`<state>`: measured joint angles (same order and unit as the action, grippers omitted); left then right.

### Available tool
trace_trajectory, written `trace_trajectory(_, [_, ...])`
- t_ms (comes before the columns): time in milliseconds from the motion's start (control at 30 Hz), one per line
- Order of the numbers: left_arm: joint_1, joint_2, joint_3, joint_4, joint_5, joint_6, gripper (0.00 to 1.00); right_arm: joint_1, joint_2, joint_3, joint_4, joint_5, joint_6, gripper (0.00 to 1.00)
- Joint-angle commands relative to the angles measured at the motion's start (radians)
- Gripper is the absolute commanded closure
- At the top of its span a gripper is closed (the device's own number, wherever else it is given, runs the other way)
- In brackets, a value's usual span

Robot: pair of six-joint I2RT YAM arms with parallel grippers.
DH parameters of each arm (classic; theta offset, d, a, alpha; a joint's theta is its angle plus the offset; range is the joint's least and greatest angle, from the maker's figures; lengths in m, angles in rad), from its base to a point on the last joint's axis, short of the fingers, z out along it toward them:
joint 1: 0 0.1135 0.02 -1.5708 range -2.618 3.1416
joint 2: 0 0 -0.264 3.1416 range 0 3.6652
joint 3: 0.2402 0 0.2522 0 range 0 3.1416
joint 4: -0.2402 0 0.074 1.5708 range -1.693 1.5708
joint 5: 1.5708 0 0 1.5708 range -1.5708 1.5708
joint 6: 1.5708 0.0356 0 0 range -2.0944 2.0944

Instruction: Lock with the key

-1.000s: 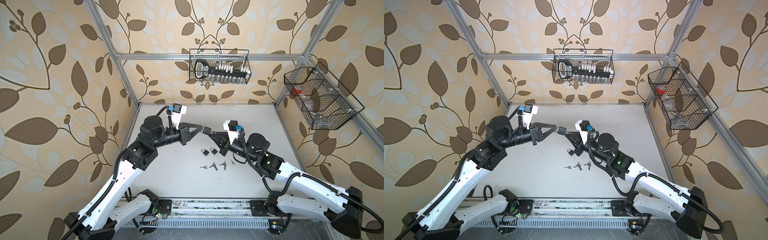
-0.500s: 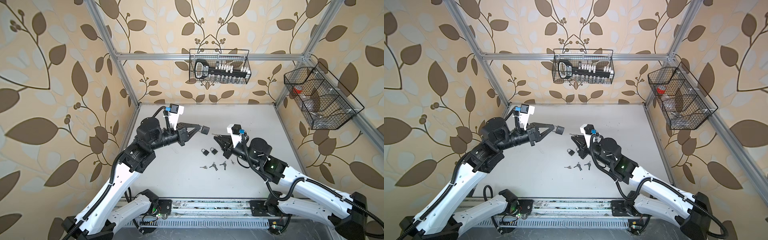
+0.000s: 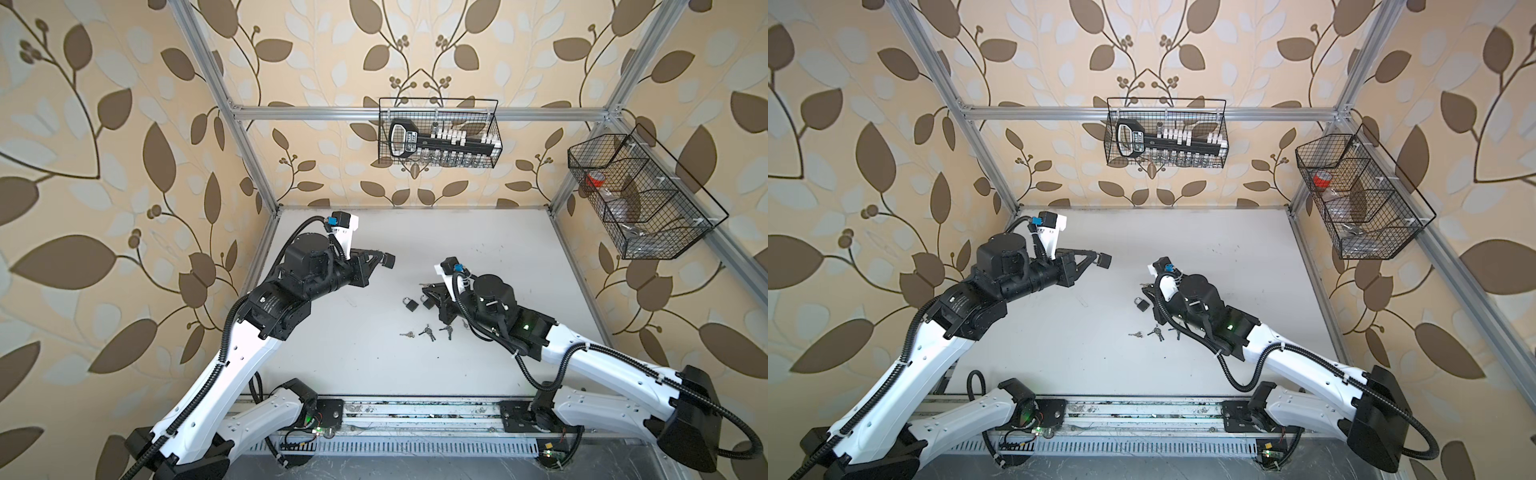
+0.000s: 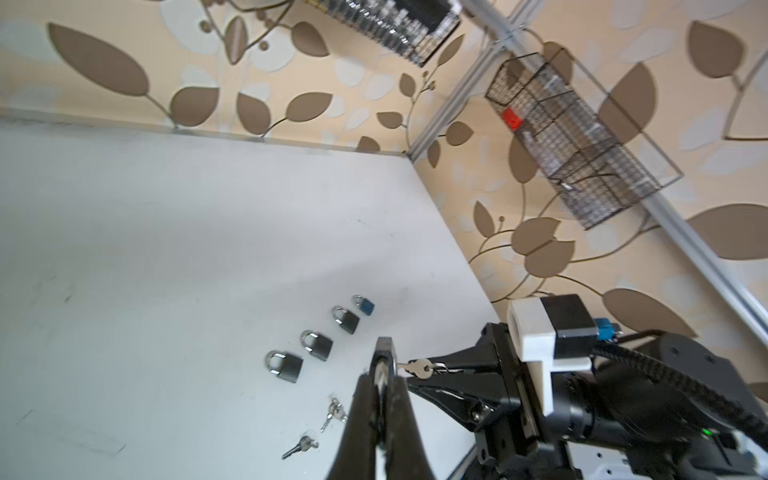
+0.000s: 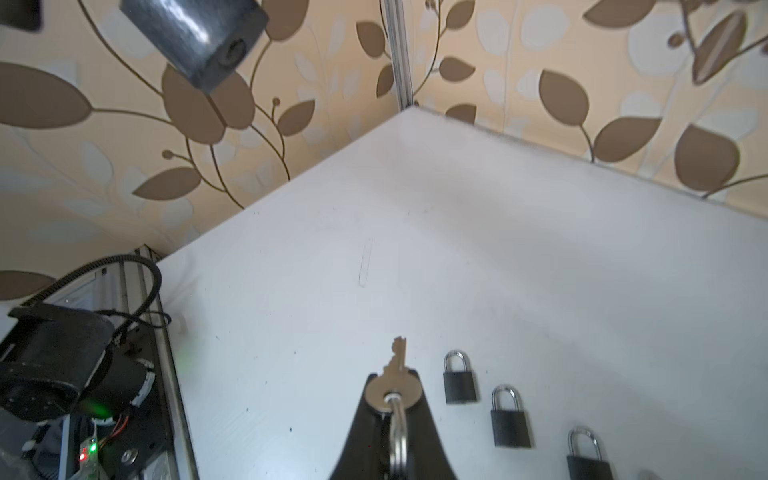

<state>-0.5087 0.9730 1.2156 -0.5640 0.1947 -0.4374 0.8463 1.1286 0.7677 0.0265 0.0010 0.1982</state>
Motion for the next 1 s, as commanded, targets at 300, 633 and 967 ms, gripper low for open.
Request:
trace_trajectory(300, [0.235, 0.024, -0.103, -0.063, 0.027, -0.103, 1.0, 0.036, 0.319, 0.107, -0.048, -0.175, 0.096, 1.0])
trace_trajectory(633, [0.355, 0.01, -0.163, -0.103, 0.068, -0.113, 1.0, 0.101, 0.59, 0.266, -0.04, -0.258, 0.112, 1.0])
trace_trajectory(967, [0.357, 0.021, -0.18, -0.099, 0.095, -0.106, 1.0, 0.104, 0.731, 0.346, -0.115, -0.276, 0.129, 0.98])
